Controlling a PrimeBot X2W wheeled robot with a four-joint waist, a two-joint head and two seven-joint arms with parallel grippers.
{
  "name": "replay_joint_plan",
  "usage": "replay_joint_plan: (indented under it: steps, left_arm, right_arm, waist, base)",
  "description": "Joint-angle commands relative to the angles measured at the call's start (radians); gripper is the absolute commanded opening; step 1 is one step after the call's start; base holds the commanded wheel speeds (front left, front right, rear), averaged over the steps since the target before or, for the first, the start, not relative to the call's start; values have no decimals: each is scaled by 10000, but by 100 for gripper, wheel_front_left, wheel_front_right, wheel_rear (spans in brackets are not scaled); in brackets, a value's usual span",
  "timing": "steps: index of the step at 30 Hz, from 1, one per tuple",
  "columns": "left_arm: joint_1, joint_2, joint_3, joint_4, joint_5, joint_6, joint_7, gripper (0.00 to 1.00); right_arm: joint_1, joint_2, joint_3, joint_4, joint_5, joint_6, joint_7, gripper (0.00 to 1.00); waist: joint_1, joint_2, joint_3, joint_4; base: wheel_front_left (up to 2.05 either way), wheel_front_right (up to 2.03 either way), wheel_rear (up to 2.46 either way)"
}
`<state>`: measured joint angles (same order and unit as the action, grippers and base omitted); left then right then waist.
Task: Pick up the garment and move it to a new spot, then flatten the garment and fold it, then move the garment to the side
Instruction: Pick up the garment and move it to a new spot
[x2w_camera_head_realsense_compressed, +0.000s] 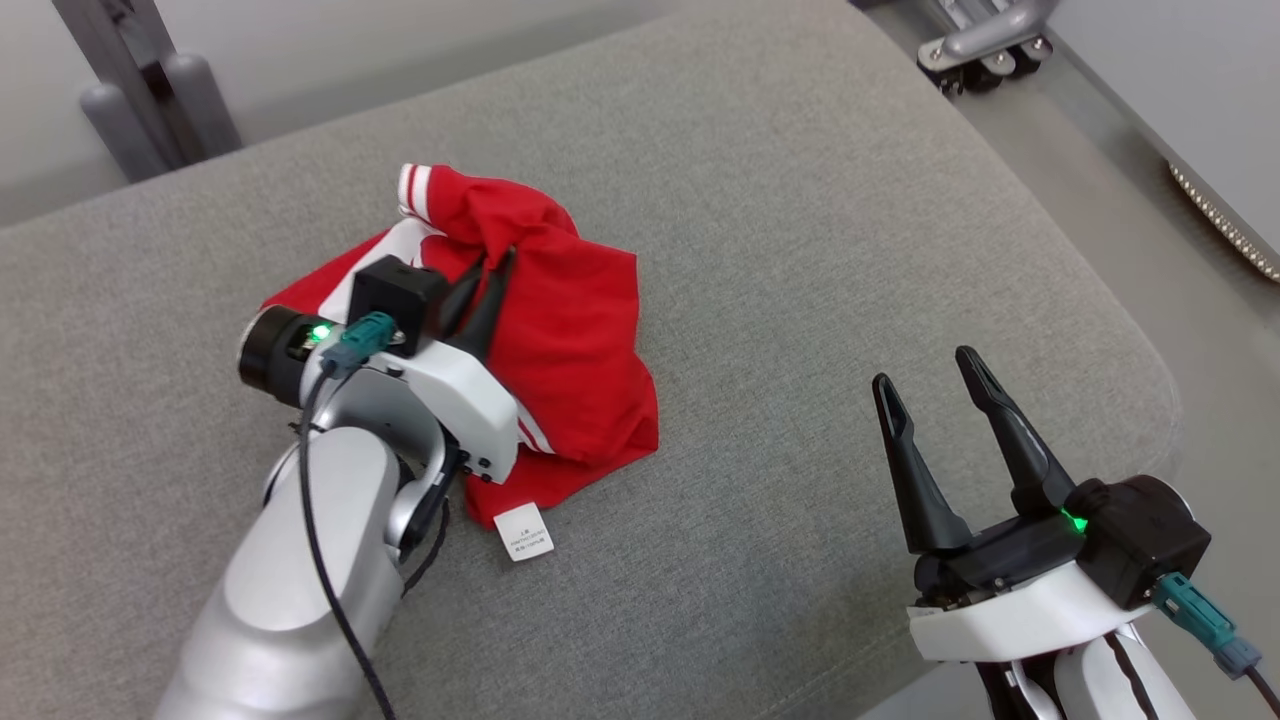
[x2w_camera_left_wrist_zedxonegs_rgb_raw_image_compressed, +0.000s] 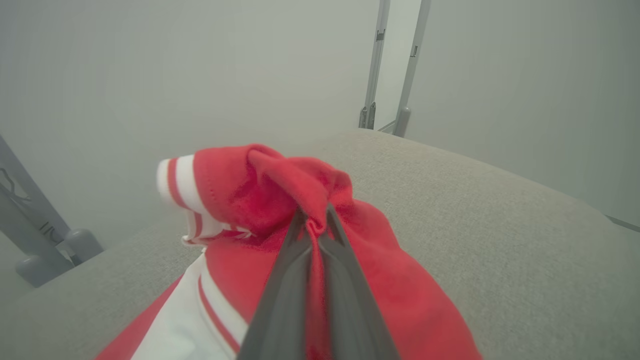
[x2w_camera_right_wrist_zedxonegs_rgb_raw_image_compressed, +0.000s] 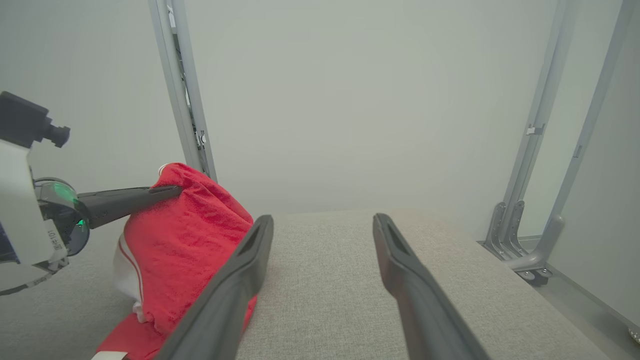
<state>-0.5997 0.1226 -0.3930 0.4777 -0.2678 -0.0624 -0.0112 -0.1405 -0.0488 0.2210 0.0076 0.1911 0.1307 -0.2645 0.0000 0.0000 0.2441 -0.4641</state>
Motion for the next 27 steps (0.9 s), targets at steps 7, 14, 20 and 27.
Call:
replay_joint_plan:
  steps: [7,14,20,27]
  left_arm:
    - [-538,-367,-736,1245,117,-289,-625,0]
    - [-708,-591,-1182,1831,-13,-372,-1091,52]
    - [-613,-696,-1570,1678,-557,-366,-1637,100]
    - [157,-702,-2002,494,-1518,-45,-2178,100]
  right_arm:
    - [-346,-35,56,-81,205,1,-9,100]
    - [-422,-36,76,34,164,1,-8,100]
    - [-308,-36,-5,202,-70,1,-8,100]
    - [-43,-47,-6,510,-186,1,-8,100]
  waist:
    - [0,0,748,110]
    - [0,0,623,432]
    - [0,0,39,1165]
    - [0,0,-898,2325]
  base:
    - [0,0,0]
    - [0,0,0]
    - [0,0,0]
    - [0,0,0]
